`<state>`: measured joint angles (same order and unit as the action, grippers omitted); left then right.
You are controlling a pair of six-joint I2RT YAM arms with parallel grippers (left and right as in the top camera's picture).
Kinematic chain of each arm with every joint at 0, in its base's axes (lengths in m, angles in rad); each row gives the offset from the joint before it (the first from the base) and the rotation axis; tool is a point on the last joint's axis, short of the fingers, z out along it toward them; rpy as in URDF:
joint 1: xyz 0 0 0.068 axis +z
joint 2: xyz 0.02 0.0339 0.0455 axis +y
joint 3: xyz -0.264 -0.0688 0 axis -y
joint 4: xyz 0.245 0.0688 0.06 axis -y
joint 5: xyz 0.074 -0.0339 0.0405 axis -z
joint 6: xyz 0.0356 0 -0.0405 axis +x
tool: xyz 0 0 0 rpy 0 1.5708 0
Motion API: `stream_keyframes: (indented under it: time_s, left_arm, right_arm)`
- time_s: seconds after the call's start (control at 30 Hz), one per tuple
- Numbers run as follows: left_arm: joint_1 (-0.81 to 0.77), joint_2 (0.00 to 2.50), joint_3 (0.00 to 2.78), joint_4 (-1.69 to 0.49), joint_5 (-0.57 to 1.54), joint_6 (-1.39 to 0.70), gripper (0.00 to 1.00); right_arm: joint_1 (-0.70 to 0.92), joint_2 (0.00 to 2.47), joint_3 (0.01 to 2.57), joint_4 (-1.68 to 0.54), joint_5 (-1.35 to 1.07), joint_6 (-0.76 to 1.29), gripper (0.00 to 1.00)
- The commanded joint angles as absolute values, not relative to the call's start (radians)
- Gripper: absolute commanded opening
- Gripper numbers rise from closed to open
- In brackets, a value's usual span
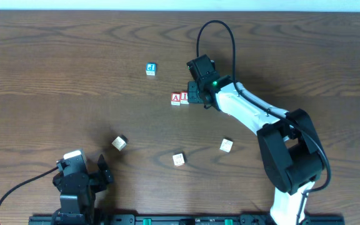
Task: Spell out Ai2
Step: 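Carry the '2' block left toward the right side of the 'I' block, then lower the '2' block onto the table right of the 'I' block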
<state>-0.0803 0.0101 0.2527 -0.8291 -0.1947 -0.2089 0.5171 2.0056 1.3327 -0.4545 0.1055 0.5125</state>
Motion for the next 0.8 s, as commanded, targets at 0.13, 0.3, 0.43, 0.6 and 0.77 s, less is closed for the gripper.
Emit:
stream_keyframes:
  time_s: [0.13, 0.3, 0.43, 0.6, 0.77]
  left_arm:
    - [-0.077, 0.004, 0.249, -0.864, -0.213, -0.202, 0.95]
    - [-0.077, 0.004, 0.249, -0.864, -0.213, -0.202, 0.95]
    - [-0.077, 0.004, 0.249, -0.864, -0.213, -0.202, 0.95]
    - [-0.077, 0.004, 0.248, -0.864, -0.213, -0.202, 0.95]
    - [-0.077, 0.004, 0.249, -0.864, -0.213, -0.202, 0.95]
  right_arm:
    - [0.553, 2.015, 1.326, -0.462, 0.137, 0.579, 0.02]
    - [0.553, 2.015, 1.326, -0.476, 0.154, 0.591, 0.02]
    - [0.553, 2.015, 1.326, -0.474, 0.16, 0.591, 0.02]
    - [0.553, 2.016, 1.325, -0.475, 0.162, 0.591, 0.02]
    - [0.555, 2.024, 1.318, -0.471, 0.161, 0.591, 0.02]
